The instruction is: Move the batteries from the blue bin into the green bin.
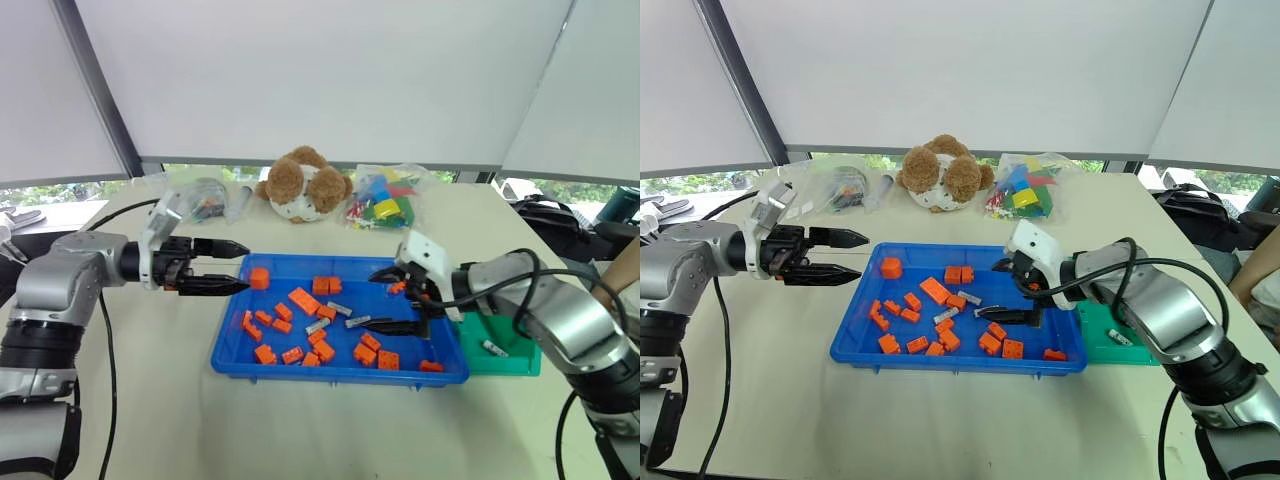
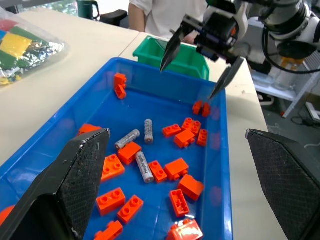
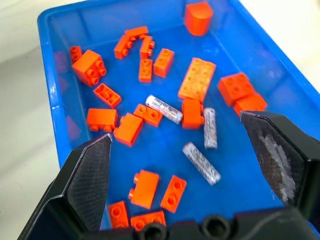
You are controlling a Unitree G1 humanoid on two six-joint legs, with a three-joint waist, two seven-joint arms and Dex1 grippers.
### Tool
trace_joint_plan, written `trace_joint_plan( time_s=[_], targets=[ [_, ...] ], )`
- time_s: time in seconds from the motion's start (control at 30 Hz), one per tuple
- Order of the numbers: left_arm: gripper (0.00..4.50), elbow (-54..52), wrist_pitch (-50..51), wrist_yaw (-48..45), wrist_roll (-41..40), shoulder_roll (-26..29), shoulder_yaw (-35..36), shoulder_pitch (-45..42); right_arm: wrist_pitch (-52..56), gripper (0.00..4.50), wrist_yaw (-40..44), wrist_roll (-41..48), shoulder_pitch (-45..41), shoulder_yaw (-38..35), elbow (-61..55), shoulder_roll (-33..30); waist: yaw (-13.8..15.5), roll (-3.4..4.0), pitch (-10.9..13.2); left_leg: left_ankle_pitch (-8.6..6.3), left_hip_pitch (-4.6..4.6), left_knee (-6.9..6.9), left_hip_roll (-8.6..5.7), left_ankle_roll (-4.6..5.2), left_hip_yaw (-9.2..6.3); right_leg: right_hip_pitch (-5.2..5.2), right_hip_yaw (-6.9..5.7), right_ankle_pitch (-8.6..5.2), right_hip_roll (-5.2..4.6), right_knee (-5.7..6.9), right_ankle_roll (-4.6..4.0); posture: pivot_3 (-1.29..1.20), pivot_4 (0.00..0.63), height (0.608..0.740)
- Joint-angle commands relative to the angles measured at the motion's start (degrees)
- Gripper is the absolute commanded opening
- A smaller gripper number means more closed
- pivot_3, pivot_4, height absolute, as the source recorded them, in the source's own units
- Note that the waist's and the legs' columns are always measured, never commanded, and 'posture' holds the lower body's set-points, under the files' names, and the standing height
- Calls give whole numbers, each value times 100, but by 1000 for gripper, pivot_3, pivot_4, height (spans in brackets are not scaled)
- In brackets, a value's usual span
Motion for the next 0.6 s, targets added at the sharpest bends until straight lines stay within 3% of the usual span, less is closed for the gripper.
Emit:
trace_joint_plan(
  time_s=[0.03,0.27,0.4,0.6],
  targets=[
    [4500,-145,34,85,-146,11,211,-101,-496,4462,248,-303,-344,375,432,400,-14,0,0,0,0,0,0,0,0,0,0,0,0,0,0,0,150,733],
    [4500,-269,34,173,-158,29,193,-16,-1134,4462,503,-784,-826,801,1781,1307,-12,0,0,1,0,0,1,-1,1,-3,-1,0,-1,4,0,0,150,733],
    [4500,-382,77,235,-183,96,256,78,-1442,3201,542,-1051,-1023,850,2371,1678,-14,1,0,1,0,-1,1,-2,1,-3,-2,0,-1,6,0,0,150,733],
    [4500,-492,132,306,-239,147,314,144,-2039,3201,630,-1598,-1112,1045,2915,1960,-27,1,1,1,0,-1,1,-2,0,-2,-3,0,-1,7,0,0,150,733]
  ],
)
